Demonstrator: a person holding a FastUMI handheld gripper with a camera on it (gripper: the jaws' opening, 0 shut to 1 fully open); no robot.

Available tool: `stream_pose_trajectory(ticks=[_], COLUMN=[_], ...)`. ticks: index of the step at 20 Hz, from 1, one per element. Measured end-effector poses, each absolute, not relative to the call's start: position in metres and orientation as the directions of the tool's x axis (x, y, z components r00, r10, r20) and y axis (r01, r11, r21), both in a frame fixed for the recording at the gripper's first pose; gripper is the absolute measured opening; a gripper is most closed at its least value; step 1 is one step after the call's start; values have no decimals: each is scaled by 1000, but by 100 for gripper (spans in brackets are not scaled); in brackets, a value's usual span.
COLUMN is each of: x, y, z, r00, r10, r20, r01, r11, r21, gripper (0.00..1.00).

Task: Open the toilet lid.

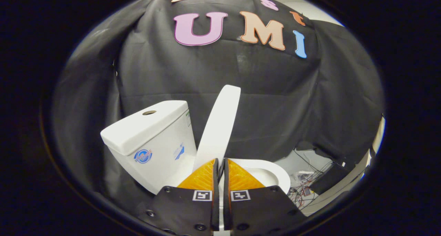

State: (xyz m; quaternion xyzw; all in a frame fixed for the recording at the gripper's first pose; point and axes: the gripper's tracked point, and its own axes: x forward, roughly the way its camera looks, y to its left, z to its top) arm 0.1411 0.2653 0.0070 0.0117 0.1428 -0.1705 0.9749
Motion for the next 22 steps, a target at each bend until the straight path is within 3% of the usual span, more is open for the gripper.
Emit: stream_pose_trajectory(ticks=[5, 7, 15, 19, 22], x=[147, 151, 159, 161, 171], y=[284, 289, 317, 326, 343], z=[11, 12, 15, 14, 13], r00=[914, 921, 927, 922, 942], r10=[-318, -308, -307, -312, -264], r20=[-252, -240, -217, -230, -205], r01=[327, 314, 275, 232, 177], r11=[945, 949, 947, 919, 914], r21=[-8, -13, -165, -318, -364], gripper=[5, 11, 12, 42, 86])
